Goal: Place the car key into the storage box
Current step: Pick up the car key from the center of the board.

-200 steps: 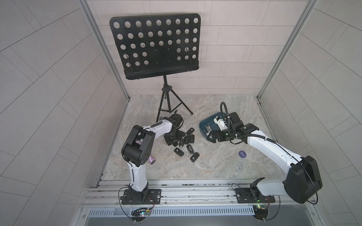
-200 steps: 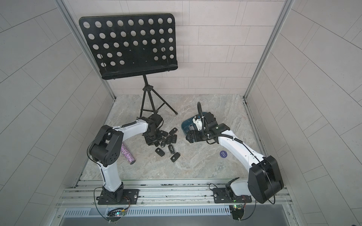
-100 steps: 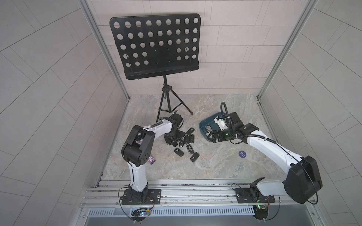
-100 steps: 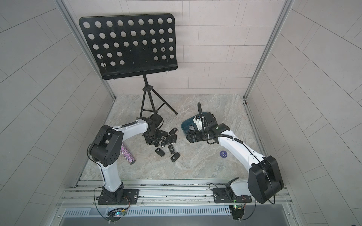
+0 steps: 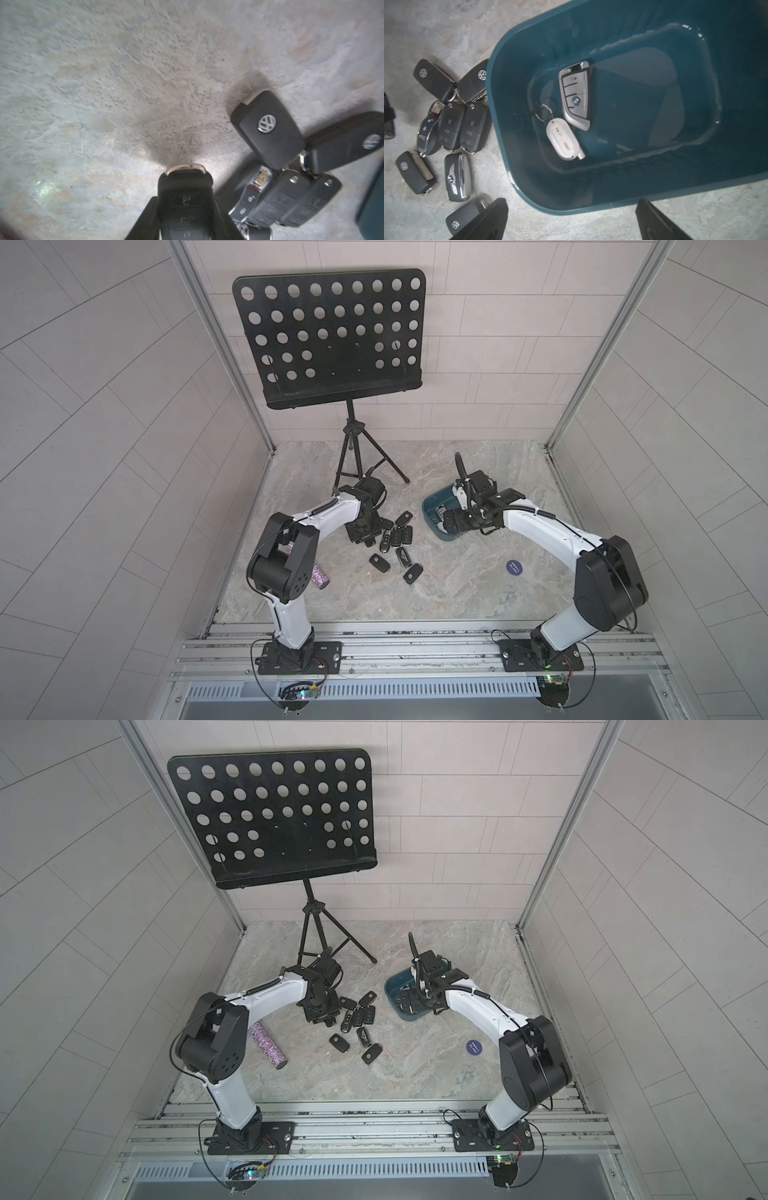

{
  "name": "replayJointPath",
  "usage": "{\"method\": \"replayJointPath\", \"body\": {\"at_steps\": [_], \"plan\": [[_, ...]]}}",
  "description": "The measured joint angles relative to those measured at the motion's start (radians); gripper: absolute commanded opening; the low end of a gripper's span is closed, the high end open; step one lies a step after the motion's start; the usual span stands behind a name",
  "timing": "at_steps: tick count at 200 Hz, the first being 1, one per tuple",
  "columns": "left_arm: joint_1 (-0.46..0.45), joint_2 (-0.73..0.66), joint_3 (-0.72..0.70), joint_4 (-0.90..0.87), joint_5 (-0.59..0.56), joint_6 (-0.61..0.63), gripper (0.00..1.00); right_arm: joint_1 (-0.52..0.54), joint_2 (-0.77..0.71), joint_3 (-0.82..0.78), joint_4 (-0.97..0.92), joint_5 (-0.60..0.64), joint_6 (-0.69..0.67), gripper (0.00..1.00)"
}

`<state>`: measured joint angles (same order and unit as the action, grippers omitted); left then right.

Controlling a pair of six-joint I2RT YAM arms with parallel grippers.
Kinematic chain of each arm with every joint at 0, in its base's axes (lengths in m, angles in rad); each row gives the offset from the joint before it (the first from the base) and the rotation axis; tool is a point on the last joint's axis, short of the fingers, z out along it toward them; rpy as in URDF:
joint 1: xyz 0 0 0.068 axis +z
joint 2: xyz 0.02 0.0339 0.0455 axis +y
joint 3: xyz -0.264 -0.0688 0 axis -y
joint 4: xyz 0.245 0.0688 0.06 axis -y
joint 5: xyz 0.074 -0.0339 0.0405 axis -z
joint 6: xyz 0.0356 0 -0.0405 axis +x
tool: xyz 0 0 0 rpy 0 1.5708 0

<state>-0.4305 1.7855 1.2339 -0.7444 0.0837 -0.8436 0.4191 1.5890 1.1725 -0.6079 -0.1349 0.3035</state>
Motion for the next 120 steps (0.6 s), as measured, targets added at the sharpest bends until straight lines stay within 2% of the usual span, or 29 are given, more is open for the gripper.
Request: {"method": "replayJointPath", "body": {"at_steps": [79, 120], "plan": [[0.021, -0.145, 0.0, -0.014, 0.012, 0.034, 0.3, 0.034, 0.164, 0.109, -0.027, 0.152, -0.06, 1.0], [0.027, -0.18, 0.0, -0.014, 0.035, 0.048, 0.3, 0.083, 0.187, 0.114, -0.048, 0.199, -0.087, 0.99]]}}
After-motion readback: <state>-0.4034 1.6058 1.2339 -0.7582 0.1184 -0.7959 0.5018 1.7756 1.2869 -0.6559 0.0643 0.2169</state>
